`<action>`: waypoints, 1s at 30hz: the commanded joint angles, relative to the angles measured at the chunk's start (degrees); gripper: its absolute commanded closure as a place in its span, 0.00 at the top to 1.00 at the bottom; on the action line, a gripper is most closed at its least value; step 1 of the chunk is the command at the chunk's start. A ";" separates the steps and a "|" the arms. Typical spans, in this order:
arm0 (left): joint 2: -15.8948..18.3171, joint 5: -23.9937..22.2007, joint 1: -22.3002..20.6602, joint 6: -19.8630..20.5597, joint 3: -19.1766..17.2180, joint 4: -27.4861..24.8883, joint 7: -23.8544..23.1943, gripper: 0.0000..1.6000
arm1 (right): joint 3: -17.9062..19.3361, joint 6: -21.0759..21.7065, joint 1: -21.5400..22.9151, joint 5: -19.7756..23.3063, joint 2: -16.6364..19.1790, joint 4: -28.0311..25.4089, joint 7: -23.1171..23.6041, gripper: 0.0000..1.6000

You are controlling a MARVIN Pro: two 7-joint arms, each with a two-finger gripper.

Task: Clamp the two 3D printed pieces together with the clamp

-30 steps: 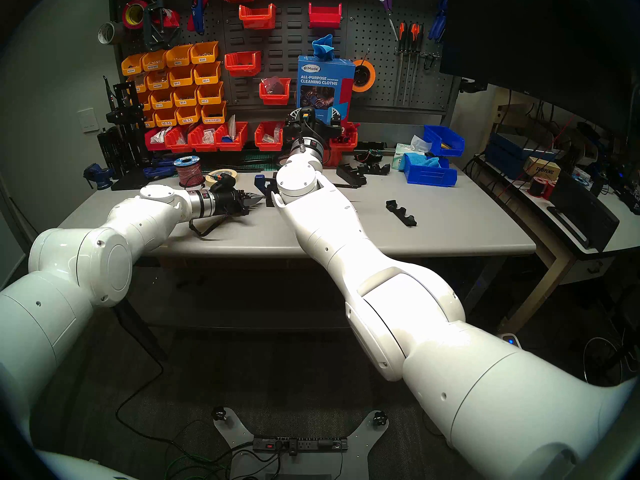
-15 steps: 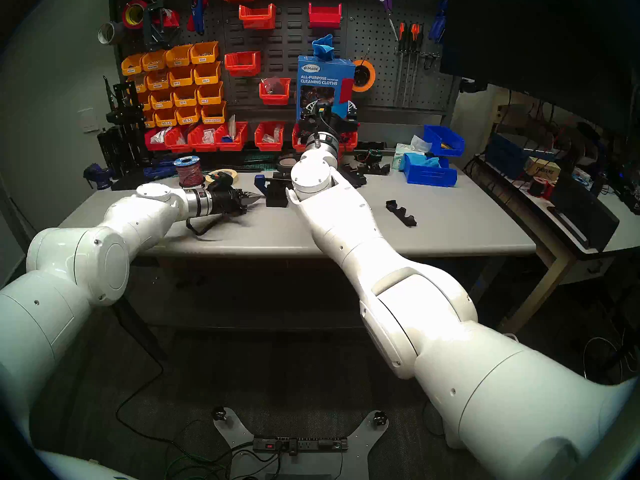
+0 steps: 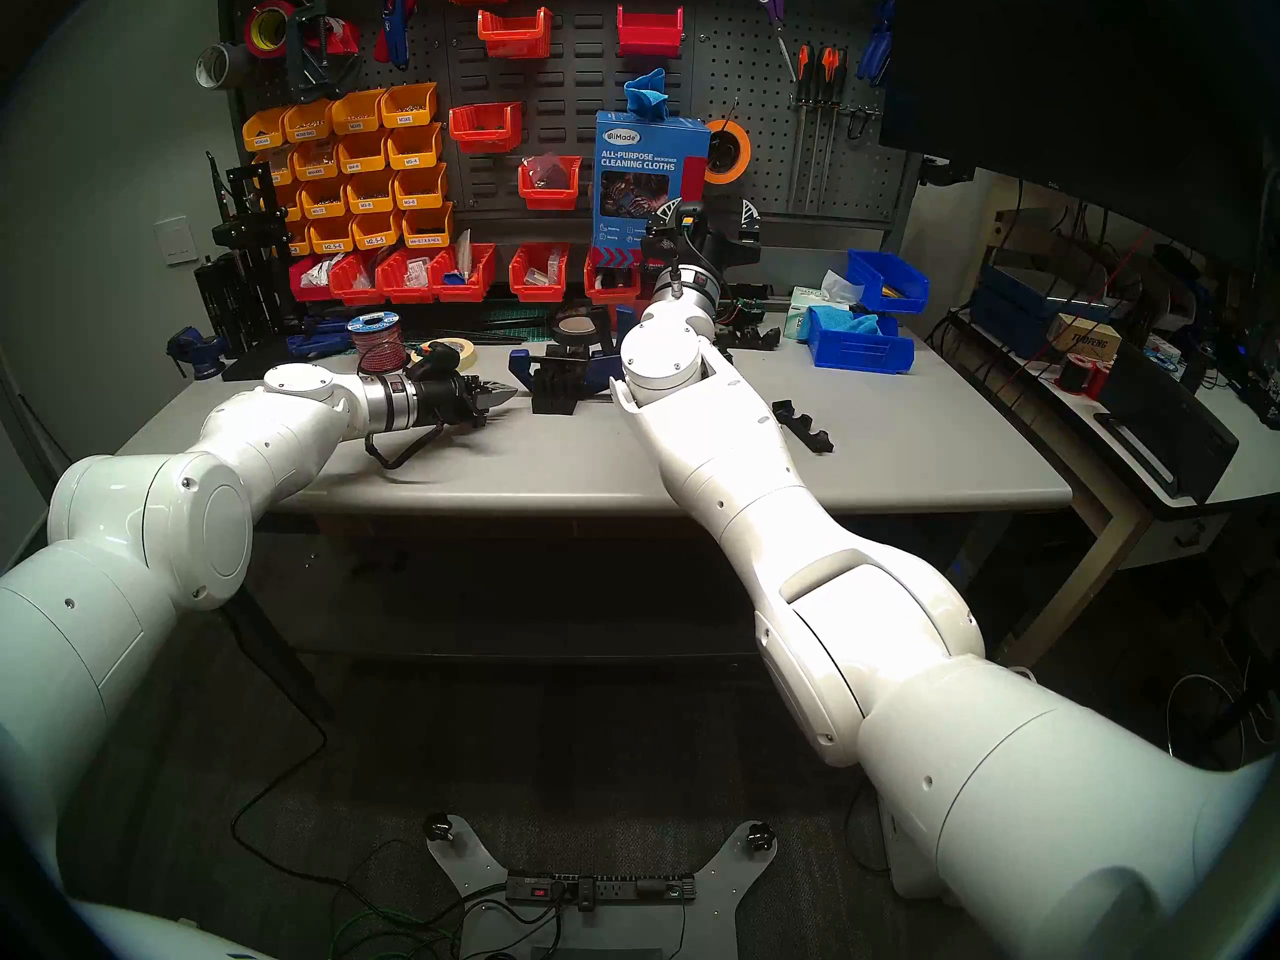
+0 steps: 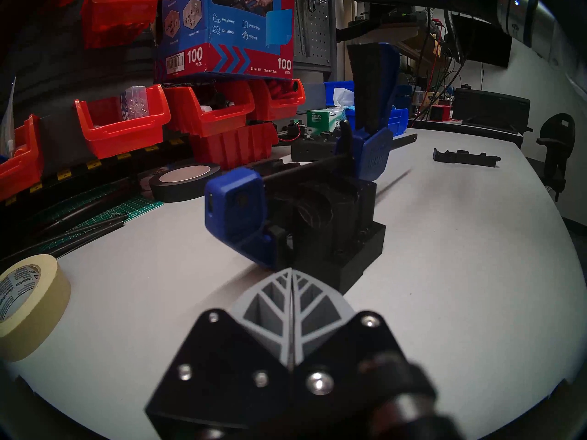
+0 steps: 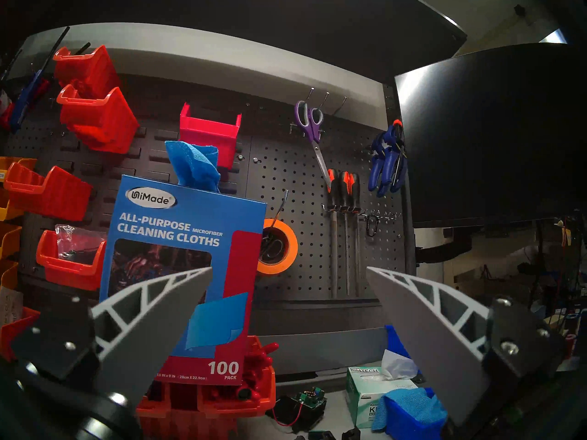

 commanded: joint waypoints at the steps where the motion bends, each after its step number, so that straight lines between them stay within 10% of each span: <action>1: 1.45 -1.25 -4.27 -0.33 -1.40 -2.11 0.25 0.00 | 0.35 0.63 -0.49 -1.06 2.60 -4.70 -0.75 1.00; 30: 7.41 -2.83 -6.81 -3.12 -6.59 -4.30 3.81 0.00 | 3.61 7.54 -12.08 -0.59 10.70 -20.12 -3.92 1.00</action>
